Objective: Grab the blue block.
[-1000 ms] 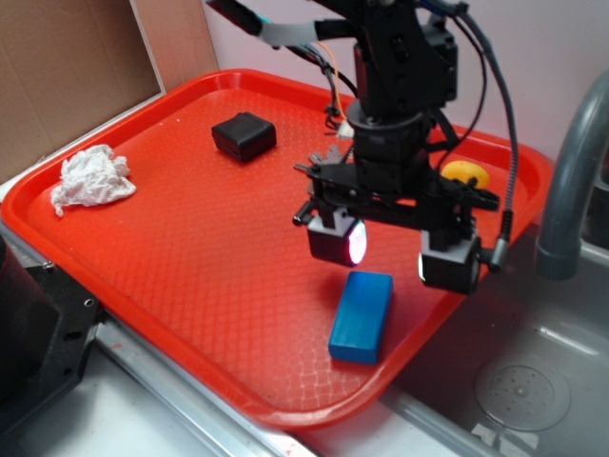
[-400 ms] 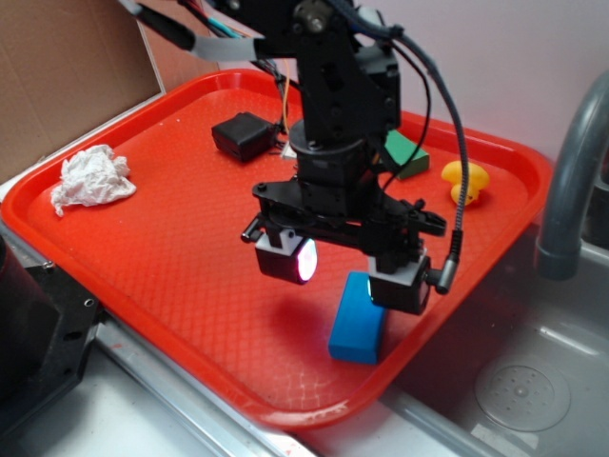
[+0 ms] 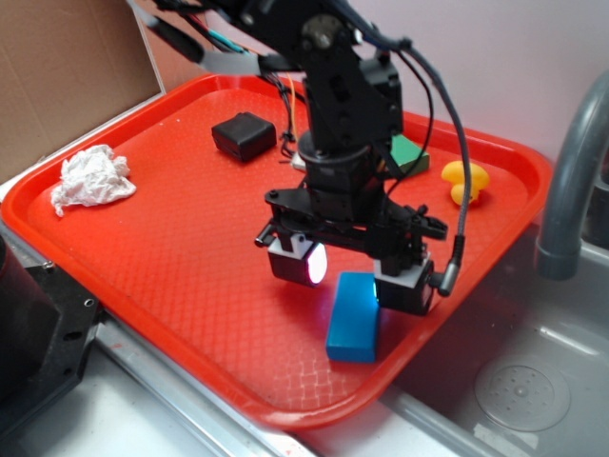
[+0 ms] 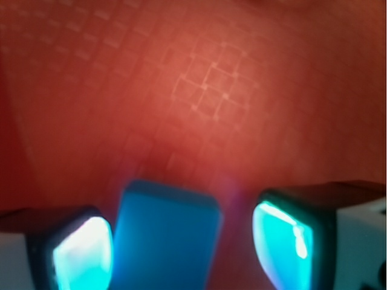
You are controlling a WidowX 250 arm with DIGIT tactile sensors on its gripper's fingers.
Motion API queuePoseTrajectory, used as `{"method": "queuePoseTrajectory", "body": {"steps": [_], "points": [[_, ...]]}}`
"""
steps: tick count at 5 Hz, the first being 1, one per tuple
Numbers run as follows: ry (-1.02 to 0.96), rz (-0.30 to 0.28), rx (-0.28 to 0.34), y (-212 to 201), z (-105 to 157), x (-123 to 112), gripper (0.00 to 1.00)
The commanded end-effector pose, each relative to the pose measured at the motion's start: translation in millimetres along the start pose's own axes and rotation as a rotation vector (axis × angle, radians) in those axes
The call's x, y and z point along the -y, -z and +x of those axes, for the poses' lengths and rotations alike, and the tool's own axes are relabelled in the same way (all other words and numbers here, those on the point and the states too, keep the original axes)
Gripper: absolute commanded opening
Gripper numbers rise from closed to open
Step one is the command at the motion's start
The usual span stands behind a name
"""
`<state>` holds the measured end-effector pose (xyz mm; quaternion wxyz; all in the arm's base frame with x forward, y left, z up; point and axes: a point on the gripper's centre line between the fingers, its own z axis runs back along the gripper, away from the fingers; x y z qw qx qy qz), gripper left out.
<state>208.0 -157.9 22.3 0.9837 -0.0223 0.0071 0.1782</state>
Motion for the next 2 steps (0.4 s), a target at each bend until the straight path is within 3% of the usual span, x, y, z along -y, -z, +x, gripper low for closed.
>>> {"method": "queuePoseTrajectory", "body": {"steps": [1,2], "points": [[0.013,-0.033,-0.034,-1,-9,10,0.74],[-0.011,-0.042,-0.068,-2,-24,12,0.00]]}}
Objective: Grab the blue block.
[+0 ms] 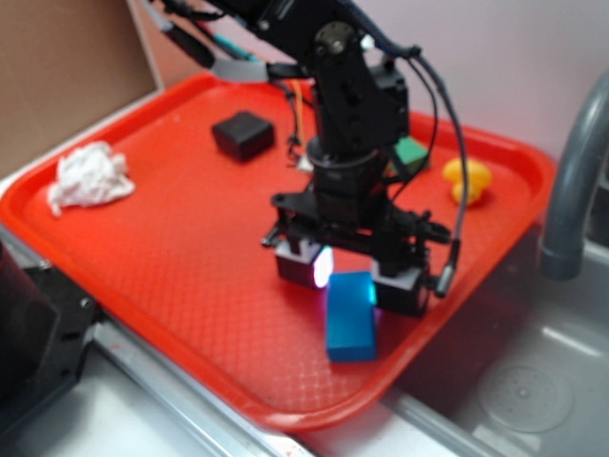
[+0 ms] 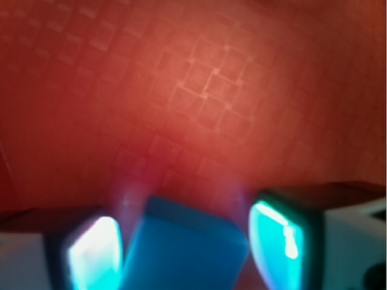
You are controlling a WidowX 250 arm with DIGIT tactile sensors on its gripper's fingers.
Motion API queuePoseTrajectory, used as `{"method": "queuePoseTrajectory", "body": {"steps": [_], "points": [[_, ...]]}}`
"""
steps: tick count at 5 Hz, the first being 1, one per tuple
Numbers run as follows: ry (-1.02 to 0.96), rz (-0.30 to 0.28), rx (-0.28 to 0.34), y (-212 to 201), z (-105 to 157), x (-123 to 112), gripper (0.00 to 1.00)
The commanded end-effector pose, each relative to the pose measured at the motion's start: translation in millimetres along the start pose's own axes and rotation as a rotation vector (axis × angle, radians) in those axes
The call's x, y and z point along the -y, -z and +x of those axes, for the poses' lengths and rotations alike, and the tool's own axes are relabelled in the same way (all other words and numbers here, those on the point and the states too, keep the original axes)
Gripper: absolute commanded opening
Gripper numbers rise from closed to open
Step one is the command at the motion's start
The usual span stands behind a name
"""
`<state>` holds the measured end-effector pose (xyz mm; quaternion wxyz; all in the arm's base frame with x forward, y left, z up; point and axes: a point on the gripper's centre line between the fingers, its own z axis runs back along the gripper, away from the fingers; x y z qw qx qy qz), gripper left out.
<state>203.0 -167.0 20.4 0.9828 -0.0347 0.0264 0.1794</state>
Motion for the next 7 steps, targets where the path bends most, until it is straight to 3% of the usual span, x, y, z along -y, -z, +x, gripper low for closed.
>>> {"method": "queuePoseTrajectory", "body": {"steps": [1,2,3,4,5,6,7], "points": [[-0.002,-0.010,-0.044,-9,-21,15,0.00],[0.032,0.000,-0.004,-26,-16,8,0.00],[0.243,0.027,0.099,-80,9,-28,0.00],[0.292,0.104,0.182,-134,23,-64,0.00],[0.291,0.150,0.176,-167,38,-103,0.00],[0.263,0.134,0.161,-183,39,-117,0.00],[0.251,0.145,0.163,-194,37,-118,0.00]]}}
